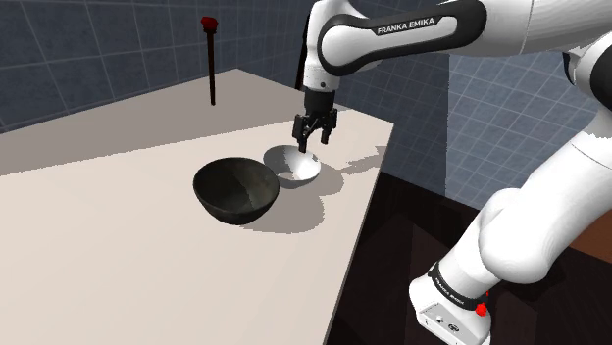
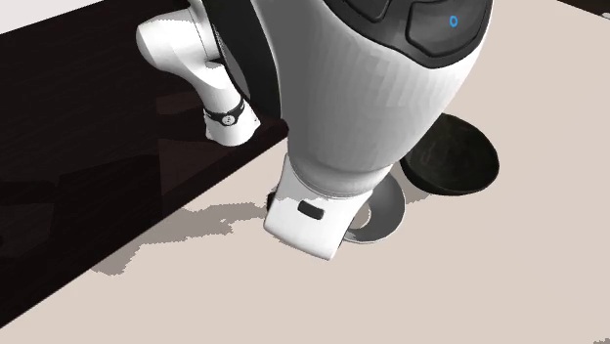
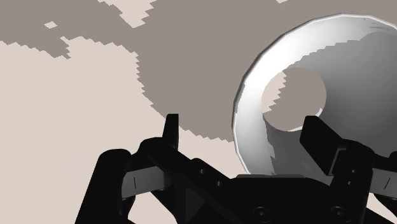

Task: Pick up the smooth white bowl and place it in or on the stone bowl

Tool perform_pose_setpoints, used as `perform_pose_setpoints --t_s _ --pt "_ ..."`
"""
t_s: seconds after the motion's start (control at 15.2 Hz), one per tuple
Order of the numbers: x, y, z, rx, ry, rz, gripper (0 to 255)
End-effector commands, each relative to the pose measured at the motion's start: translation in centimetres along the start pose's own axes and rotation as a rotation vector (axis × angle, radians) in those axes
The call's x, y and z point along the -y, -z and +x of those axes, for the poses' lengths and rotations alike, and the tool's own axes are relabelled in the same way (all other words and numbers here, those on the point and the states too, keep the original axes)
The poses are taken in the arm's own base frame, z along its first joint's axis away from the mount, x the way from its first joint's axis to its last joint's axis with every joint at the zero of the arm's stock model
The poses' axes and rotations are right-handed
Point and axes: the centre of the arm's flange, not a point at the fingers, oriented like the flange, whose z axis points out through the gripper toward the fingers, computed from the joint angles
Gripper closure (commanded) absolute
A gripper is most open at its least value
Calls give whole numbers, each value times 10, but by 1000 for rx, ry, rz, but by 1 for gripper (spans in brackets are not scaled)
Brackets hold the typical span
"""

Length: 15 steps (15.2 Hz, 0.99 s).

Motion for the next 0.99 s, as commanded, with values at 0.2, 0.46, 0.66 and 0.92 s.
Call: perform_pose_setpoints --t_s 0.2,0.46,0.66,0.92 --pt "1 -8 0 0 0 0 0" --pt "1 -8 0 0 0 0 0" --pt "1 -8 0 0 0 0 255" --pt "1 -8 0 0 0 0 255"
